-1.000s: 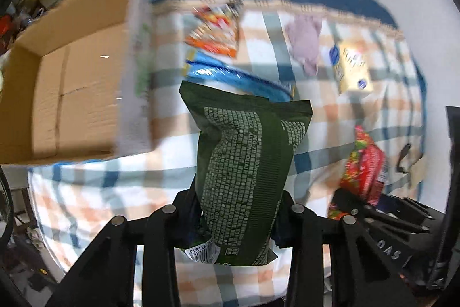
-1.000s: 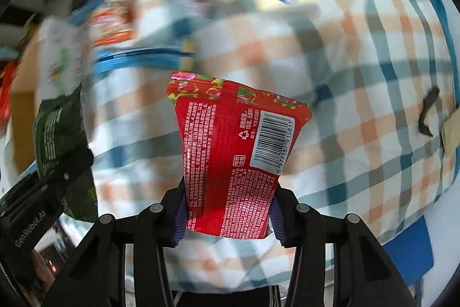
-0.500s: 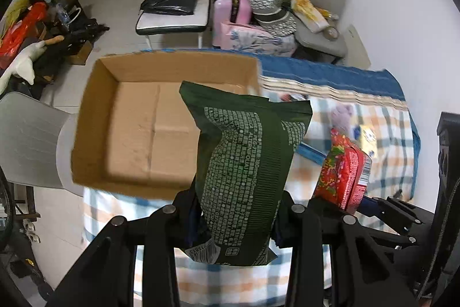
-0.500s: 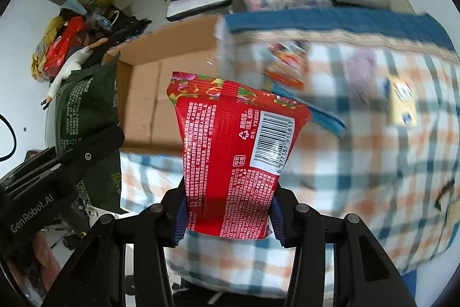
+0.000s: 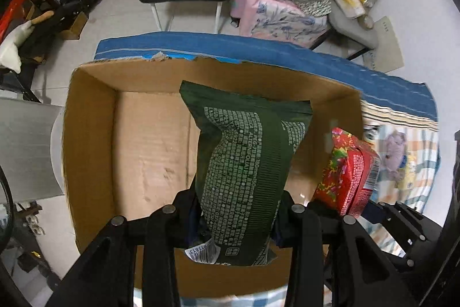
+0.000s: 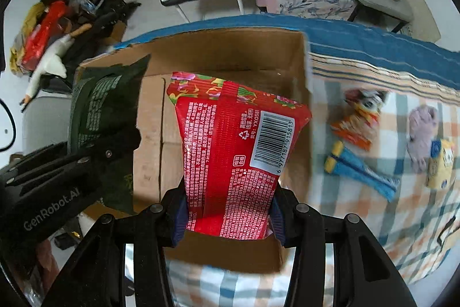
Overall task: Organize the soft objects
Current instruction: 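Carry both bags over the cardboard box and open both grippers to drop them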
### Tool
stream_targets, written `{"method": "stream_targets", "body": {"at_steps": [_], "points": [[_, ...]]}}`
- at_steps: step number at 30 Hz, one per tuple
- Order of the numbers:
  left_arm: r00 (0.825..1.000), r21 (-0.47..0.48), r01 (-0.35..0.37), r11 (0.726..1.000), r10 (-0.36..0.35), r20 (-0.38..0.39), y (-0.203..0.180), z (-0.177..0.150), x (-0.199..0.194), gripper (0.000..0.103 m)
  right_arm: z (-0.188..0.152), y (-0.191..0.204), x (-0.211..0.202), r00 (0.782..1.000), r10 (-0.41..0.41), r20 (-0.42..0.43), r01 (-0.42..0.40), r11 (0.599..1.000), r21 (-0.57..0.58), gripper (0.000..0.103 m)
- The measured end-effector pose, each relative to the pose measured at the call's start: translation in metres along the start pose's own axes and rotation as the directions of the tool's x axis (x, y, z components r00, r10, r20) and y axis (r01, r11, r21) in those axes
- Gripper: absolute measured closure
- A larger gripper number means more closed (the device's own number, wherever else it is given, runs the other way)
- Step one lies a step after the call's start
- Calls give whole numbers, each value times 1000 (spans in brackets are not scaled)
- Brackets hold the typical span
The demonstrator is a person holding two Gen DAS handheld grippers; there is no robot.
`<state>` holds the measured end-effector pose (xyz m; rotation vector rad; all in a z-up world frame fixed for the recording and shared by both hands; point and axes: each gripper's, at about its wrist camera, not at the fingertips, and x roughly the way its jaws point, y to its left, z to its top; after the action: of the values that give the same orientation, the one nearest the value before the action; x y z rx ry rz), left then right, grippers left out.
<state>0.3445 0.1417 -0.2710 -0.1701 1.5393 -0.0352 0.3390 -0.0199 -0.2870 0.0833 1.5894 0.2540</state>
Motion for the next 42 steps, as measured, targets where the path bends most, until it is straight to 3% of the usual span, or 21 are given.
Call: {"method": "stream_targets", "body": {"at_steps": [6, 14, 16, 18, 20, 22, 24, 26, 30, 42], "points": [[998, -1, 32, 999, -32, -60, 8, 25, 35, 68, 29, 5, 33, 997, -68, -41, 68, 998, 10, 53], [990, -5, 59, 998, -59, -130, 5, 36, 59, 64, 47, -3, 60, 992, -89, -85, 92, 995, 28, 52], [987, -16, 79, 997, -80, -140, 6, 38, 63, 59, 50, -4, 63, 991, -94, -92, 97, 995, 29, 48], [987, -16, 79, 997, -80, -138, 6, 40, 63, 50, 51, -3, 61, 991, -97, -87, 99, 995, 24, 34], [990, -13, 59, 998, -60, -125, 6, 39, 60, 32, 50, -2, 59, 991, -104, -82, 105, 994, 16, 26], [992, -8, 52, 999, -53, -117, 7, 38, 56, 25, 49, -1, 56, 992, -104, -77, 105, 994, 12, 25], [994, 3, 26, 1000, -26, -109, 8, 34, 51, 15, 46, 1, 52, 990, -118, -74, 119, 993, 0, 15], [995, 13, 7, 1000, -6, -95, 11, 30, 47, 9, 43, 4, 48, 990, -121, -72, 120, 993, -14, 13], [998, 7, -2, 1000, 3, -57, 14, 18, 34, 5, 28, 11, 35, 988, -145, -56, 143, 989, -36, 0], [987, 33, -111, 993, 107, 119, 15, -46, -35, 4, -40, 22, -12, 993, -118, 21, 119, 992, -43, 0]]}}
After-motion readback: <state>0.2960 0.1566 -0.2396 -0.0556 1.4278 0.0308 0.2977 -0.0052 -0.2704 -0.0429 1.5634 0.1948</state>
